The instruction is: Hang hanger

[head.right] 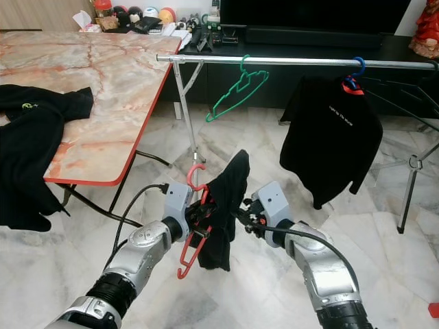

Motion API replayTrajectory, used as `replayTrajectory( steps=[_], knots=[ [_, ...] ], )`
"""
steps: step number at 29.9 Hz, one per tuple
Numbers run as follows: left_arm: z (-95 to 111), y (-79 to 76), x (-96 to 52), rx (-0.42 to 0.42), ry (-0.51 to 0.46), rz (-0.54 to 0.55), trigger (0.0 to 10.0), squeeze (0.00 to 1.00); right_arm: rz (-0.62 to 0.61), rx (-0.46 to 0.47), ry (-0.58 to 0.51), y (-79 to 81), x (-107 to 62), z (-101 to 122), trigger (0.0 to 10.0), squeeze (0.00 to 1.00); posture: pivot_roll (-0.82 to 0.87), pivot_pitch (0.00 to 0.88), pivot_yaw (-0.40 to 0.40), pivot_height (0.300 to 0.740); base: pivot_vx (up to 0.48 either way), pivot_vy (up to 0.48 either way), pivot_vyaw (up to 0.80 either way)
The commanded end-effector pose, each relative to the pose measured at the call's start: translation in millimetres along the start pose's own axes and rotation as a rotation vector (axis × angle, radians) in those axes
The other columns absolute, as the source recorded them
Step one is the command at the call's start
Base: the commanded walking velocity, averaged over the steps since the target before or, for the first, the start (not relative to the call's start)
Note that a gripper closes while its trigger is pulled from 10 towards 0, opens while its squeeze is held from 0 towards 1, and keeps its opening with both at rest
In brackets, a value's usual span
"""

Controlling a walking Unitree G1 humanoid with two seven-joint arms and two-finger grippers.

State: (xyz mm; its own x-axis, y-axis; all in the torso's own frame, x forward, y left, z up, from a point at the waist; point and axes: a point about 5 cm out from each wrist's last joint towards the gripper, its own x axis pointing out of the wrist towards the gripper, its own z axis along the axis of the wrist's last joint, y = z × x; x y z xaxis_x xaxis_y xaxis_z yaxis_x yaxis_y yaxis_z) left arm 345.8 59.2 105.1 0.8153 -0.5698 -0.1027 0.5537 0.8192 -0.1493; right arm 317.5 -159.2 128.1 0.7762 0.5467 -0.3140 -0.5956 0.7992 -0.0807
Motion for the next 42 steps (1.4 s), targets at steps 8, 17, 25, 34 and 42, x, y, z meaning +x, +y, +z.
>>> replayTrajectory(
  steps=[8,17,25,34,42],
  knots=[
    [-3.0,-2.0,-7.1,0.065,0.010,-0.121,10.0,0.00,-0.487,0.134,-0.173,-77.7,-34.7,26.2,10.0,1.00,-0.01,0.164,-0.007,0.740,0.000,0.000,0.00],
    [-26.7,-16.8,-25.5,0.092,0.094,-0.358,10.0,0.00,-0.461,0.008,-0.342,-97.5,-46.6,81.2,10.0,0.00,-0.03,0.159,-0.010,0.740,0.000,0.000,0.00],
    [-32.4,-14.5,-39.6,0.189,0.173,-0.515,10.0,0.00,0.141,-0.296,-0.200,-66.6,-44.2,76.6,10.0,0.15,-0.03,0.144,-0.017,0.740,0.000,0.000,0.00],
    [-35.7,-16.1,-49.3,0.255,0.240,-0.627,10.0,0.00,0.580,-0.300,0.116,-57.9,-67.7,26.8,10.0,1.00,-0.04,0.126,-0.016,0.740,0.000,0.000,0.00],
    [-26.6,-22.3,-51.0,0.319,0.284,-0.746,10.0,0.00,0.817,-0.306,0.214,-34.8,-61.0,-1.4,10.0,1.00,-0.03,0.115,-0.002,0.740,0.000,0.000,0.00]
  ],
)
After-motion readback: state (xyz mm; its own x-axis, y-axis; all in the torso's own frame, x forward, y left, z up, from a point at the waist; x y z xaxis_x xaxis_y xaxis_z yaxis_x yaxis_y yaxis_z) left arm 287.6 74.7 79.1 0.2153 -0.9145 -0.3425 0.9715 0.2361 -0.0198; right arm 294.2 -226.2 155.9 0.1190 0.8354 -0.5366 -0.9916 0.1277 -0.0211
